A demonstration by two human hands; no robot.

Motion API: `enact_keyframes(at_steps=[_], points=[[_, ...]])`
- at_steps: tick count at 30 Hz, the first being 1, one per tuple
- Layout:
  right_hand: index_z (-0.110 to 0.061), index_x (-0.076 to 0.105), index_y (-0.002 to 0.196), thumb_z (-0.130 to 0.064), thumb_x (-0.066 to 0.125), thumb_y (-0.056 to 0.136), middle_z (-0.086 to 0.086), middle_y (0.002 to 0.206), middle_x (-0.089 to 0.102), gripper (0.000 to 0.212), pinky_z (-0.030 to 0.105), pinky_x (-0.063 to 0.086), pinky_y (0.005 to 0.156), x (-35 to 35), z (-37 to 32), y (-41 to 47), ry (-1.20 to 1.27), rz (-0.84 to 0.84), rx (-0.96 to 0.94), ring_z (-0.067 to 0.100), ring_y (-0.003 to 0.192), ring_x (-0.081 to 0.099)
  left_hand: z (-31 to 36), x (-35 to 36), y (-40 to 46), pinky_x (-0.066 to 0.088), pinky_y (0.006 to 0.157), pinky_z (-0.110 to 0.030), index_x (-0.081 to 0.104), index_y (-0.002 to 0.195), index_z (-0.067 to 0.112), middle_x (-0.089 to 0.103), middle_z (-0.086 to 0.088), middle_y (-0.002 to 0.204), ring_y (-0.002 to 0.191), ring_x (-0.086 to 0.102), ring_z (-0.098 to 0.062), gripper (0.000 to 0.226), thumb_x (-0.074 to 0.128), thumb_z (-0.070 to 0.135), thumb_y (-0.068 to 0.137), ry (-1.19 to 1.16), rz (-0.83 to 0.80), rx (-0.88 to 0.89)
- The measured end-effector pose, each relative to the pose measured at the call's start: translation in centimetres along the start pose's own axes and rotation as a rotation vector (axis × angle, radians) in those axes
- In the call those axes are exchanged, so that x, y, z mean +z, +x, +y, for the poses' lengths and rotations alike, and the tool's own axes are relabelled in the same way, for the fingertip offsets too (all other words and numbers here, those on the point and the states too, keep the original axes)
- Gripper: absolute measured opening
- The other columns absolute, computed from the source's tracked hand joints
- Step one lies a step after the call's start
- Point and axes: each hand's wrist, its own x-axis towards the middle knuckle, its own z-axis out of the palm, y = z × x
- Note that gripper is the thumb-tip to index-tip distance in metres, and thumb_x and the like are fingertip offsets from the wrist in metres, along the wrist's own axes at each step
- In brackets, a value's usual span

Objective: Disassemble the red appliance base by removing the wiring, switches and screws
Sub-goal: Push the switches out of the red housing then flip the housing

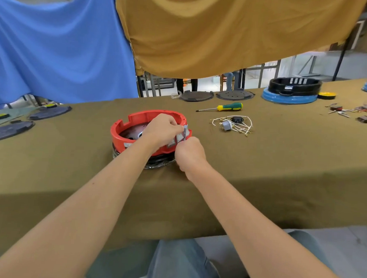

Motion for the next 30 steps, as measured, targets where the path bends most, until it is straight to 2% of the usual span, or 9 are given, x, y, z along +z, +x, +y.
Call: enact_keyframes(at_steps=[2,3,6,8,15,19,22,26,30], points=[[-0.014,0.048,0.084,-0.010,0.041,0.098,0.006,0.082,0.050,0.015,0.030,0.037,0.061,-0.4,0.3,0.2,0.115,0.021,0.046,0.025,0.068,0.044,0.0,0.0,0.0,0.040,0.063,-0.032,0.068,0.077,0.005,0.060,-0.001,0.070,0.064,0.048,-0.016,0.022,0.064,0.025,0.087,-0.001,0.005,0.002],[-0.015,0.045,0.080,-0.011,0.041,0.099,0.007,0.083,0.051,0.019,0.031,0.036,0.061,-0.3,0.6,-0.1,0.115,0.033,0.045,0.025,0.068,0.045,0.1,0.0,-0.1,0.039,0.062,-0.032,0.068,0.078,0.005,0.059,0.000,0.070,0.065,0.048,-0.015,0.023,0.064,0.025,0.086,0.000,0.006,0.001],[-0.006,0.055,0.102,-0.012,0.041,0.099,0.017,0.110,0.063,0.016,0.035,0.045,0.075,0.5,0.8,-1.1,0.050,0.074,-0.019,0.035,0.098,0.059,0.1,0.0,0.0,0.040,0.064,-0.032,0.068,0.081,0.004,0.059,-0.001,0.073,0.067,0.047,-0.015,0.022,0.064,0.025,0.087,-0.005,0.003,-0.002],[-0.001,0.055,0.115,-0.009,0.044,0.097,0.018,0.119,0.063,0.022,0.033,0.042,0.075,0.9,0.5,-1.4,-0.015,0.061,-0.054,0.038,0.110,0.059,0.1,0.0,0.0,0.040,0.066,-0.034,0.068,0.080,0.004,0.058,-0.001,0.073,0.068,0.047,-0.016,0.022,0.064,0.025,0.088,-0.003,-0.003,-0.002],[-0.001,0.056,0.119,-0.009,0.044,0.098,0.018,0.119,0.063,0.026,0.035,0.043,0.079,-0.8,-0.4,-0.9,-0.344,-0.005,-0.186,0.038,0.110,0.059,0.0,-0.1,0.0,0.044,0.066,-0.035,0.065,0.071,0.014,0.061,0.000,0.072,0.067,0.050,-0.016,0.021,0.065,0.025,0.088,-0.006,-0.022,0.012],[-0.007,0.056,0.094,-0.009,0.042,0.095,0.014,0.095,0.061,0.014,0.030,0.038,0.067,-2.9,-0.4,0.3,-0.455,-0.104,-0.209,0.036,0.088,0.056,0.0,-0.2,0.1,0.041,0.064,-0.032,0.064,0.069,0.015,0.060,0.001,0.072,0.066,0.049,-0.015,0.021,0.064,0.025,0.088,-0.003,-0.012,0.002],[-0.011,0.042,0.072,-0.010,0.041,0.098,0.009,0.078,0.052,0.027,0.032,0.035,0.058,-5.1,-0.8,1.4,-0.506,-0.105,-0.216,0.032,0.079,0.048,0.2,-0.1,-0.1,0.040,0.063,-0.031,0.066,0.071,0.013,0.061,0.002,0.073,0.066,0.050,-0.014,0.022,0.065,0.028,0.087,0.003,-0.016,-0.007],[-0.012,0.044,0.077,-0.014,0.040,0.101,0.014,0.094,0.057,0.025,0.031,0.038,0.070,-5.2,-0.3,1.2,-0.521,-0.101,-0.250,0.035,0.089,0.056,0.4,-0.1,-0.3,0.044,0.066,-0.034,0.070,0.080,0.007,0.069,-0.008,0.084,0.069,0.052,-0.015,0.023,0.064,0.028,0.087,0.002,-0.020,-0.015],[-0.010,0.047,0.090,-0.015,0.039,0.102,0.018,0.108,0.063,0.016,0.030,0.036,0.073,-3.1,1.1,0.0,-0.455,-0.072,-0.252,0.039,0.100,0.058,0.5,-0.2,-0.6,0.040,0.063,-0.032,0.068,0.080,0.005,0.060,0.000,0.073,0.067,0.048,-0.014,0.025,0.065,0.028,0.088,-0.012,-0.024,-0.017]])
